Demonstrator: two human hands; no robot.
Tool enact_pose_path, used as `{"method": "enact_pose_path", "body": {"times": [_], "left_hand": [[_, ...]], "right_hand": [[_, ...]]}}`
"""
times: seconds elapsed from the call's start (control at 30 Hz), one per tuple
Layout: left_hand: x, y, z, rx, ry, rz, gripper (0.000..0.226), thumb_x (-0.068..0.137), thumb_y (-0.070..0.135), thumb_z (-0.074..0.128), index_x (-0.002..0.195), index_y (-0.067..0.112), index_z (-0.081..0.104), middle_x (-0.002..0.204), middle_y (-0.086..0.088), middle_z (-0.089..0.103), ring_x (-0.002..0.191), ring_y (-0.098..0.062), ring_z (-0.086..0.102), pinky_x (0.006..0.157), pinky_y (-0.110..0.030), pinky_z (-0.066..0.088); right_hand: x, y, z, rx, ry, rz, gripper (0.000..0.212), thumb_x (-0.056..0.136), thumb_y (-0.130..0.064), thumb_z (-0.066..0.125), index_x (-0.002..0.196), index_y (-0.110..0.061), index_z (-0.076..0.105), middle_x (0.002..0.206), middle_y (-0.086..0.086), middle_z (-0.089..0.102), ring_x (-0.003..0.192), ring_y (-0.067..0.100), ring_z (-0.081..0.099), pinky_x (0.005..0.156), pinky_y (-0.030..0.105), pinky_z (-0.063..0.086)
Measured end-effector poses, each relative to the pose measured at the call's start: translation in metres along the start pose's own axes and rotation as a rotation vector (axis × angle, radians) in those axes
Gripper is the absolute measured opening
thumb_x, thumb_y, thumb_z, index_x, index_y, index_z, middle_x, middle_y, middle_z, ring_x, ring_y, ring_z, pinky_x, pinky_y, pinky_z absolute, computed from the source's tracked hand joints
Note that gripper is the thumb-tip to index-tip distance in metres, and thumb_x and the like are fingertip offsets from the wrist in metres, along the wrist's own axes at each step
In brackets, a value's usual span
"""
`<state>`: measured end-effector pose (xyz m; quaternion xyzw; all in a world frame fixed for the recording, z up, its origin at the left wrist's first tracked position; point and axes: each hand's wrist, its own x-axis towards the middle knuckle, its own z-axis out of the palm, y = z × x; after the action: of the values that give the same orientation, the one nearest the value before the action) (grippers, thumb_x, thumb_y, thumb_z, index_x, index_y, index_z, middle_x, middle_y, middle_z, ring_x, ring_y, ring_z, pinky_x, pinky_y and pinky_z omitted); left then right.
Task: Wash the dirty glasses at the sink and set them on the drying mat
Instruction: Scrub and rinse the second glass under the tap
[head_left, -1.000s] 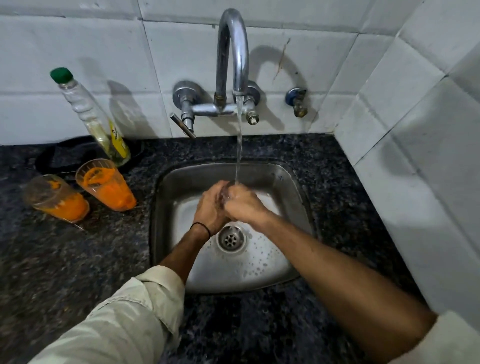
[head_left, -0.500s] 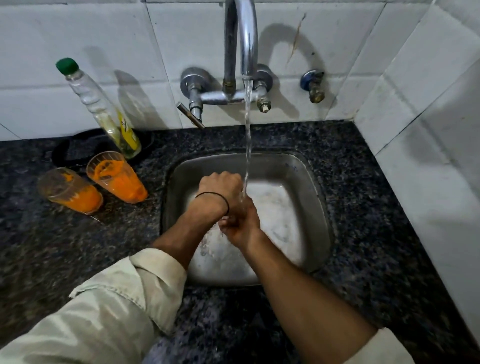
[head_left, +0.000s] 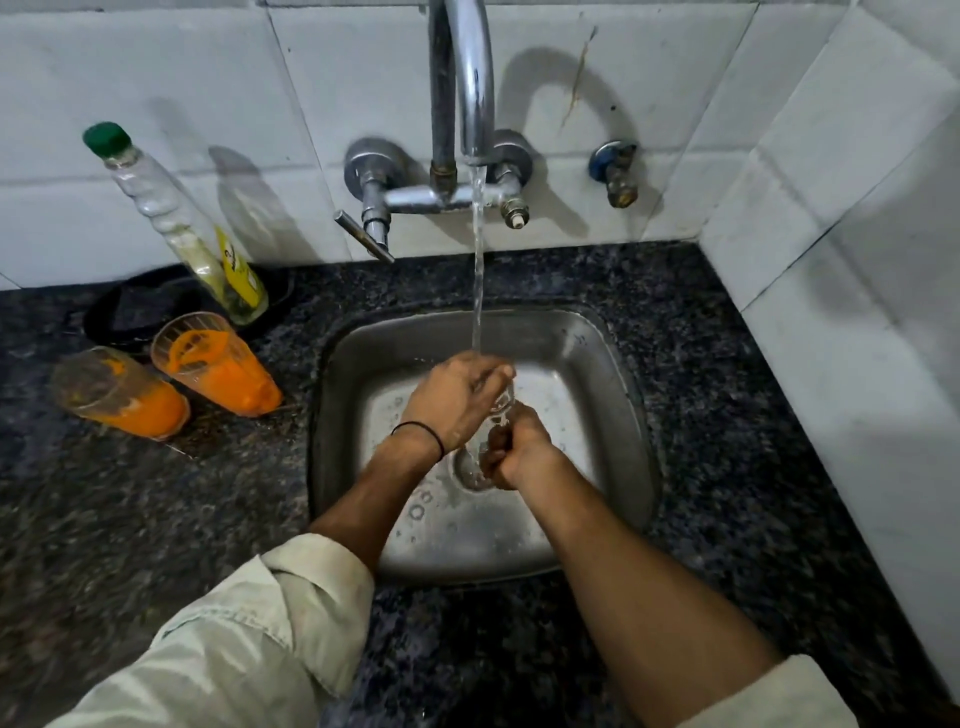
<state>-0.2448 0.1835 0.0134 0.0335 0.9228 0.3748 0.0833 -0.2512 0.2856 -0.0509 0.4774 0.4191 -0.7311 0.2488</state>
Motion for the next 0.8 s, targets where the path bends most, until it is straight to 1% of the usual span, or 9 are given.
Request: {"method": "enact_pose_path", "body": {"times": [0.1,0.17,0.27,0.37,0.47,0.53,0.6,0.7,0.8], "left_hand": [[-0.001,-0.002,0.002,0.046,-0.128,-0.21,0.044,0.104,0.045,0.031,0.113,0.019,0.066,0.113,-0.011,0.068,0.1,-0.029,0.063,0.087,-0.039,0.05],[-0.006,-0.002,0.006,0.055,-0.257,-0.352,0.056,0.104,0.052,0.023,0.124,0.015,0.059,0.118,-0.015,0.067,0.096,-0.033,0.068,0.087,-0.045,0.056],[-0.017,-0.01,0.009,-0.399,-0.387,-0.544,0.064,0.099,0.063,0.026,0.133,0.015,0.051,0.11,-0.013,0.069,0.087,-0.034,0.072,0.078,-0.046,0.061],[-0.024,-0.034,0.014,-0.858,-0.49,-0.554,0.068,0.09,0.072,0.039,0.132,0.021,0.055,0.114,-0.019,0.07,0.099,-0.035,0.071,0.088,-0.05,0.057],[-0.033,-0.045,0.022,-1.081,-0.571,-0.531,0.074,0.086,0.073,0.04,0.127,0.014,0.059,0.11,-0.018,0.068,0.094,-0.029,0.07,0.08,-0.042,0.056],[-0.04,-0.047,0.026,-1.103,-0.506,-0.509,0.061,0.086,0.065,0.048,0.118,0.015,0.065,0.104,-0.015,0.069,0.088,-0.025,0.07,0.075,-0.039,0.056],[-0.044,-0.048,0.03,-1.102,-0.41,-0.467,0.04,0.084,0.052,0.061,0.107,0.02,0.072,0.103,-0.012,0.071,0.09,-0.025,0.07,0.081,-0.044,0.056],[-0.043,-0.046,0.031,-0.944,-0.18,-0.357,0.025,0.078,0.026,0.079,0.101,0.019,0.071,0.098,-0.006,0.074,0.092,-0.022,0.07,0.083,-0.039,0.057],[-0.033,-0.034,0.03,-0.757,0.032,-0.29,0.04,0.078,-0.006,0.074,0.115,0.004,0.061,0.101,-0.011,0.071,0.096,-0.023,0.068,0.08,-0.032,0.059]], "right_hand": [[-0.006,-0.005,-0.003,-0.243,0.101,-0.171,0.017,0.081,-0.026,0.062,0.071,-0.012,0.06,0.047,0.001,0.048,0.034,0.014,0.041,0.038,0.016,0.033],[-0.008,-0.009,-0.001,-0.555,0.169,-0.373,0.023,0.078,-0.033,0.068,0.075,-0.01,0.069,0.053,0.003,0.059,0.044,0.019,0.054,0.046,0.027,0.044],[-0.015,-0.023,0.003,-0.921,0.195,-0.624,0.031,0.083,-0.045,0.065,0.07,-0.017,0.07,0.058,-0.001,0.067,0.055,0.019,0.065,0.057,0.027,0.047],[-0.016,-0.034,0.006,-1.06,0.043,-0.739,0.03,0.085,-0.046,0.065,0.072,-0.021,0.072,0.062,-0.002,0.07,0.05,0.015,0.062,0.062,0.033,0.054],[-0.021,-0.036,0.009,-1.107,-0.25,-0.773,0.031,0.084,-0.041,0.068,0.068,-0.015,0.071,0.062,0.004,0.07,0.053,0.016,0.061,0.063,0.037,0.054],[-0.034,-0.038,0.012,-1.154,-0.401,-0.755,0.033,0.089,-0.04,0.067,0.067,-0.015,0.068,0.057,-0.001,0.064,0.05,0.009,0.057,0.056,0.025,0.046],[-0.046,-0.042,0.016,-1.306,-0.465,-0.728,0.039,0.093,-0.043,0.064,0.065,-0.015,0.062,0.051,-0.003,0.055,0.045,0.007,0.05,0.051,0.021,0.04],[-0.058,-0.041,0.026,-1.625,-0.415,-0.757,0.045,0.095,-0.048,0.058,0.065,-0.016,0.066,0.054,-0.004,0.063,0.048,0.008,0.056,0.056,0.025,0.045],[-0.064,-0.031,0.036,-1.777,-0.253,-0.865,0.041,0.097,-0.047,0.052,0.072,-0.016,0.064,0.08,0.007,0.07,0.068,0.02,0.062,0.063,0.029,0.044]]}}
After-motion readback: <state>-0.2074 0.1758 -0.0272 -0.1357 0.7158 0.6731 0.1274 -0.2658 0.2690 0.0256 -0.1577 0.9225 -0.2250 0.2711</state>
